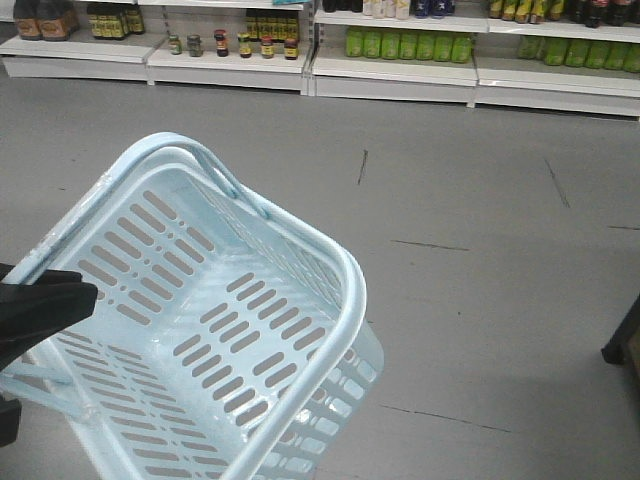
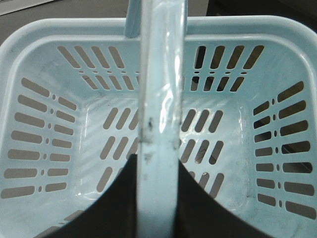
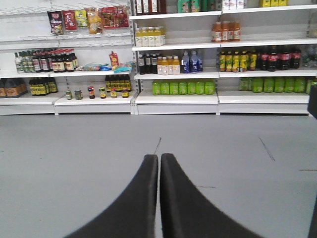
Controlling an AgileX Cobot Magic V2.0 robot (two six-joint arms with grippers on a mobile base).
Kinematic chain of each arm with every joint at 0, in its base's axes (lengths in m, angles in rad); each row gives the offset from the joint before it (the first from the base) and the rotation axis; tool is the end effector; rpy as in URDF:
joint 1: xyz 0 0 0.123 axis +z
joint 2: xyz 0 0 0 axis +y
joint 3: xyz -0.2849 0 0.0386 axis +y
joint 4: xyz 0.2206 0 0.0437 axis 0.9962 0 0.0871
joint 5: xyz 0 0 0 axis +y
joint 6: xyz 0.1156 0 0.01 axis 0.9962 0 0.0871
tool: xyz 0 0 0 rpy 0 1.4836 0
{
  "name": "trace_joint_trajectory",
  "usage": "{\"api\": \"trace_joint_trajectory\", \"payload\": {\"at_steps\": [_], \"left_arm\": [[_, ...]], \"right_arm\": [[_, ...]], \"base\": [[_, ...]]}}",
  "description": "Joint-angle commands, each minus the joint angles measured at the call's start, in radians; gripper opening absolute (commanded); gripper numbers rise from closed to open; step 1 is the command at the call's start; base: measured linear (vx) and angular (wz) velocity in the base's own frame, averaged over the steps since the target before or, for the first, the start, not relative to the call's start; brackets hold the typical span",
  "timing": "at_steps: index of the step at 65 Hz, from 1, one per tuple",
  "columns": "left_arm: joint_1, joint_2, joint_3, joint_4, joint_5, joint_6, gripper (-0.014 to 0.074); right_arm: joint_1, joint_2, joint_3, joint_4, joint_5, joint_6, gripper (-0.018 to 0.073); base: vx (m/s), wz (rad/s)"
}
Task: Pick three apples into basket with both arms
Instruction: 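Drive across the aisle carrying the basket in the left gripper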
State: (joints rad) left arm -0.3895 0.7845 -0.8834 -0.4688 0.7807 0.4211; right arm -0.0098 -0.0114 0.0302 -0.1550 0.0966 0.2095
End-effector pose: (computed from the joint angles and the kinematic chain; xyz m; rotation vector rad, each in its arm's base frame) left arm 0.1111 -0.0855 0.3604 0.6776 2.0107 -0.5281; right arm 0.0520 -0.0023 0.1947 0.0635 1.5966 0.0234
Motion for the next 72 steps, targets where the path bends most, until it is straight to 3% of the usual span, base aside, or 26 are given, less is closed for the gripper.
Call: {"api": "trace_joint_trajectory", "payload": {"at_steps": [1, 28, 72], "left_arm": [[-0.005, -0.005, -0.027, -0.04, -0.08, -0.008, -0.0007], [-0.005, -0.005, -0.027, -0.04, -0.08, -0.008, -0.0007], [-0.005, -0.005, -0.027, -0.04, -0.08, -0.008, -0.0007]], "right_arm": [[-0.006, 0.001, 0.012, -0.007, -0.078, -0.01, -0.0003], [-0.006, 0.001, 0.012, -0.007, -0.078, -0.01, -0.0003], [-0.006, 0.001, 0.012, -0.007, -0.078, -0.01, -0.0003]], "base": [[0.14, 0.32], [0.16, 0.17], [0.2, -0.07]]}}
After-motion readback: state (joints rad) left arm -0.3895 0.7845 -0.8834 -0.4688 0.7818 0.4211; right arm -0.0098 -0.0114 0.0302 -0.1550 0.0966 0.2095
